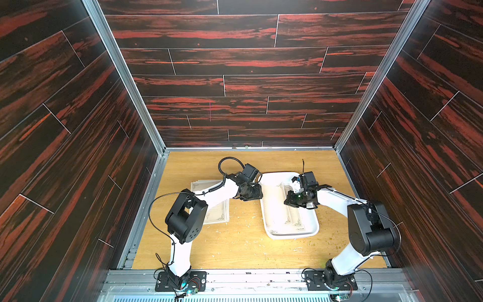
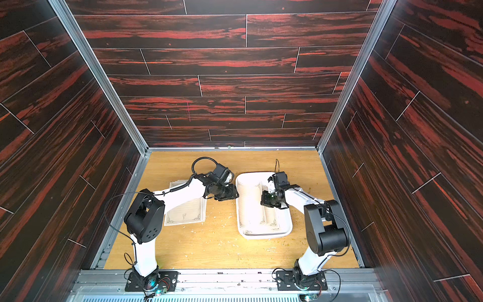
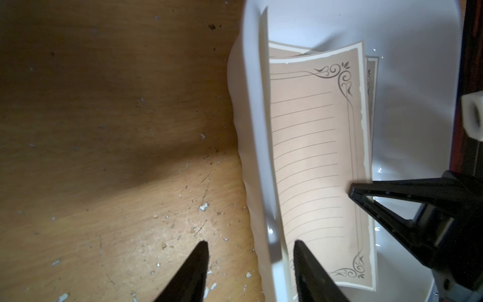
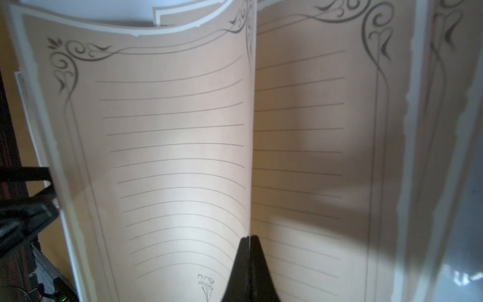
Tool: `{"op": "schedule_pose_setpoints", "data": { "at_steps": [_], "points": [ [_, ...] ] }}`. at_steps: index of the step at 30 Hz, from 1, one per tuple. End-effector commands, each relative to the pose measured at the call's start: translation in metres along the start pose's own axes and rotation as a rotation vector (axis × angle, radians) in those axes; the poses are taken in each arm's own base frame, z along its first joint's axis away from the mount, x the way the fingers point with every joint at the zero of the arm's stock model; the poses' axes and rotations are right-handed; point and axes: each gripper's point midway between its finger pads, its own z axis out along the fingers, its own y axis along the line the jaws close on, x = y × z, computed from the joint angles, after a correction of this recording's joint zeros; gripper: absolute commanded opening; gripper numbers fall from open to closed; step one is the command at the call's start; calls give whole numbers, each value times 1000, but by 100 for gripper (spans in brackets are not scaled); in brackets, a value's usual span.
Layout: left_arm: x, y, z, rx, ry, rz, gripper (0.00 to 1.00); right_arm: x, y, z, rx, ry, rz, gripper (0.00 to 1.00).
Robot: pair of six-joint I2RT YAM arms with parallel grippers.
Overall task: Take out the stationery paper from the storage box
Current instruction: Pick up the stationery paper from the storage box.
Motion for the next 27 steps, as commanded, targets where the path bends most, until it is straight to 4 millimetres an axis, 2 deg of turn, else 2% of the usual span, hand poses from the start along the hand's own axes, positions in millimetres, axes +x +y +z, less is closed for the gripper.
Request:
{"op": "schedule_pose_setpoints", "data": {
  "at_steps": [1,8,9,10,16,20,27],
  "points": [
    [-13,-16,-30,17,-63,44,55,-8,3,-21,38,-29,-29,0],
    [-29,-25,-74,20,-204,122,56,-22,8,-72,158,-132,-98,0],
    [-30,-24,-75,14,-216,132,56,-24,9,-80,179,-145,-116,0],
    [-33,-29,-91,30,-255,150,56,-25,11,-85,200,-151,-135,0],
    [-40,-37,-138,72,-440,244,56,-33,18,-123,407,-200,-270,0],
    [-40,-38,-175,98,-583,321,56,-42,38,-154,507,-284,-364,0],
    [-31,-35,-240,136,-836,388,56,-55,97,-207,536,-484,-570,0]
  ]
}}
